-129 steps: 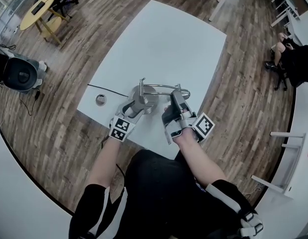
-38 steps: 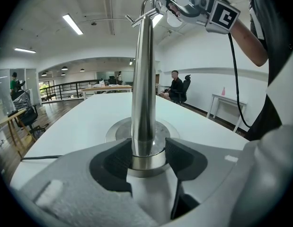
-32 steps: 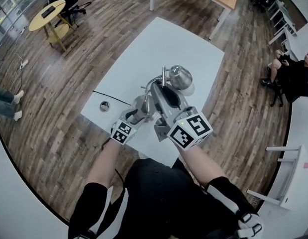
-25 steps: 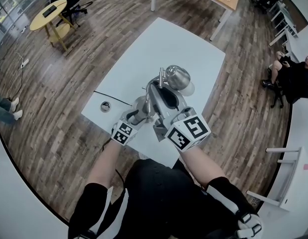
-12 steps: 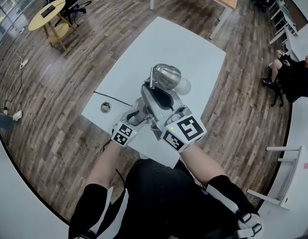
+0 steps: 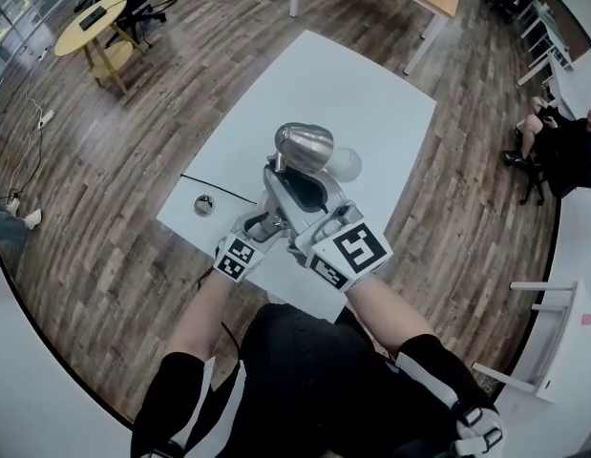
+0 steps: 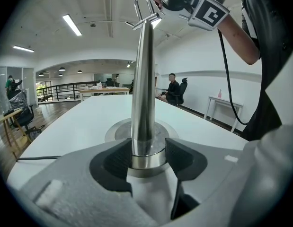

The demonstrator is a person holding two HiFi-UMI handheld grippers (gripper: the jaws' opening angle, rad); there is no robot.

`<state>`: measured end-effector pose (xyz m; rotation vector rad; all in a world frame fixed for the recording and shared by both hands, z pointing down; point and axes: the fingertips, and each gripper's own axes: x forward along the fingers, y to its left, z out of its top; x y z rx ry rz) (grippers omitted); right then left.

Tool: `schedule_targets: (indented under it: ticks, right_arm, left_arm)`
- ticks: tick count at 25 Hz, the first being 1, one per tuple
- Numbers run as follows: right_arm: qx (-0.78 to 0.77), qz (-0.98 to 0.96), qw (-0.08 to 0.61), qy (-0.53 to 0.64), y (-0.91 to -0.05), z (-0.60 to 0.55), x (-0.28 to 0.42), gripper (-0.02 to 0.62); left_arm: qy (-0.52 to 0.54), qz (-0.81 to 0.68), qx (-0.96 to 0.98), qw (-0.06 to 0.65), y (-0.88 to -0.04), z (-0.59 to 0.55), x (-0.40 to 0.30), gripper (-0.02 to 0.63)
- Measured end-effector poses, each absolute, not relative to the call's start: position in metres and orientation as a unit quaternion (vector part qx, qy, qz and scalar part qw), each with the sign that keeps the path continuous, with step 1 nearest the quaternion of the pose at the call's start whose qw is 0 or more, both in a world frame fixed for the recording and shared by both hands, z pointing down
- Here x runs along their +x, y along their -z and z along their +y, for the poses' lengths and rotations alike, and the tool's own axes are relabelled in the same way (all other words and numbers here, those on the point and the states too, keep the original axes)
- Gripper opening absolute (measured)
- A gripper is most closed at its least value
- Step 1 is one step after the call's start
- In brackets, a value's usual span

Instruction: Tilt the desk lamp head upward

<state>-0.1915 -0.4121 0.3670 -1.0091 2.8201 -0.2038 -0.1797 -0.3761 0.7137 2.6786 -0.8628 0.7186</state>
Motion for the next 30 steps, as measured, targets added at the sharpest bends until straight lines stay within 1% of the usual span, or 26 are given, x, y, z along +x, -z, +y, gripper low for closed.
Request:
schedule_targets:
  ticks: [12, 21, 22, 23, 24, 26, 30]
  right_arm:
    - [-0.294, 0.952, 0.068, 0.050, -0.371, -0.411, -0.205, 0.031]
    - [-0.299, 0.951, 0.063, 0.040, -0.375, -0.409, -0.204, 0.034]
    - [-0.301, 0.951, 0.061, 0.041, -0.378, -0.408, -0.202, 0.054]
    - [-0.303, 0.950, 0.059, 0.045, -0.383, -0.407, -0.200, 0.097]
    - [-0.304, 0.950, 0.057, 0.050, -0.387, -0.405, -0.197, 0.117]
    - [-0.306, 0.949, 0.053, 0.056, -0.396, -0.400, -0.189, 0.135]
    - [-0.327, 0.941, 0.047, 0.072, -0.415, -0.392, -0.163, 0.149]
  left_arm:
    - [-0.238, -0.293, 0.918, 0.122, -0.715, -0.376, -0.180, 0.225]
    - [-0.219, -0.311, 0.912, 0.153, -0.713, -0.378, -0.180, 0.225]
    - [-0.215, -0.312, 0.911, 0.160, -0.711, -0.378, -0.179, 0.225]
    - [-0.212, -0.314, 0.910, 0.167, -0.710, -0.378, -0.179, 0.225]
    - [-0.211, -0.315, 0.909, 0.172, -0.709, -0.377, -0.179, 0.227]
    - [-0.206, -0.320, 0.907, 0.178, -0.707, -0.376, -0.180, 0.225]
    - [-0.183, -0.339, 0.907, 0.168, -0.690, -0.374, -0.184, 0.227]
